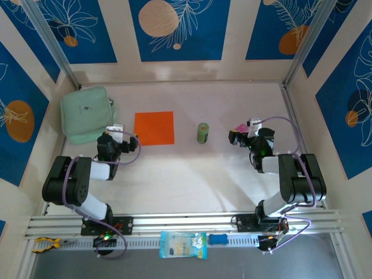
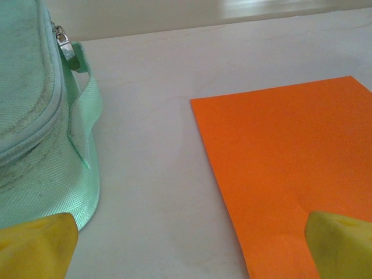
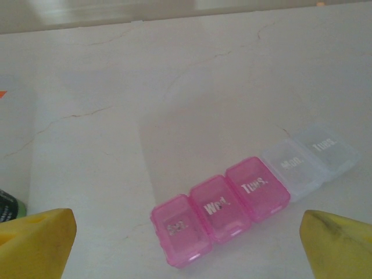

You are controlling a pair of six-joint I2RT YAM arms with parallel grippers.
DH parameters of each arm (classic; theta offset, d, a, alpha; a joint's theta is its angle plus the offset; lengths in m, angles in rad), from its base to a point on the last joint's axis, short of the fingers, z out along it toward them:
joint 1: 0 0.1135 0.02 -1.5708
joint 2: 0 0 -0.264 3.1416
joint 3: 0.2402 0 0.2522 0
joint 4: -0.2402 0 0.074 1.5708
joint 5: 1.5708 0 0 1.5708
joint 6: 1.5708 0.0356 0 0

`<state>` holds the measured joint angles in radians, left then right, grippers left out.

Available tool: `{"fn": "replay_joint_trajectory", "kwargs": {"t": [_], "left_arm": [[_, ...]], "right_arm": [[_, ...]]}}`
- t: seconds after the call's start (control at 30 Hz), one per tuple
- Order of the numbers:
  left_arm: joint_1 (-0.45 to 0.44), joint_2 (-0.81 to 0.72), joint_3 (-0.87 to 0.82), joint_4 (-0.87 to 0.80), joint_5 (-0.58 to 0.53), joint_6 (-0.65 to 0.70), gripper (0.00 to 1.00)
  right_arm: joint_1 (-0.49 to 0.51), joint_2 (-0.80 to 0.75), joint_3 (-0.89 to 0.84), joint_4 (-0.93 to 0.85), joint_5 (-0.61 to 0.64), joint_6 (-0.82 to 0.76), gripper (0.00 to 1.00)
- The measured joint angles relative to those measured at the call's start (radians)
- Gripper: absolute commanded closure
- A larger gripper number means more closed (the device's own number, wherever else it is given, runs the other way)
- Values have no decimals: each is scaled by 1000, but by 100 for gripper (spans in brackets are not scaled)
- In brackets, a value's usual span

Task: Fold a paper plane with a square sheet of paper (pick it up from the middle)
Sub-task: Move the square sheet of paper to the center of the table.

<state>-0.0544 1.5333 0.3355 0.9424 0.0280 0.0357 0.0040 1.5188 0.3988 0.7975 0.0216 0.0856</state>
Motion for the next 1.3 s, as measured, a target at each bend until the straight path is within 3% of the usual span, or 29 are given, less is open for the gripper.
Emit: {"fn": "replay_joint_trajectory", "kwargs": {"t": [0.2,0.37,0.53,0.7,0.83,0.93,1.3], "left_arm": [[0,-196,8,-155,-22,-21,0],[0,-342,35,-269,-48,-107,0],[0,-397,118,-469,-36,-297,0],[5,-337,263,-632,135,-453,0],[3,-222,330,-666,322,-541,1],[-16,-123,422,-749,397,-561,1],[-154,164,778,-1059,405,-504,2]], "right_arm": [[26,-104,-8,-82,31,-4,1],[26,-261,108,-364,58,68,1],[7,-376,258,-707,56,275,1],[-37,-438,282,-877,-87,418,1],[-10,-451,272,-961,-205,491,1],[34,-451,272,-1010,-239,515,1],[106,-423,272,-1062,-251,581,1]]}}
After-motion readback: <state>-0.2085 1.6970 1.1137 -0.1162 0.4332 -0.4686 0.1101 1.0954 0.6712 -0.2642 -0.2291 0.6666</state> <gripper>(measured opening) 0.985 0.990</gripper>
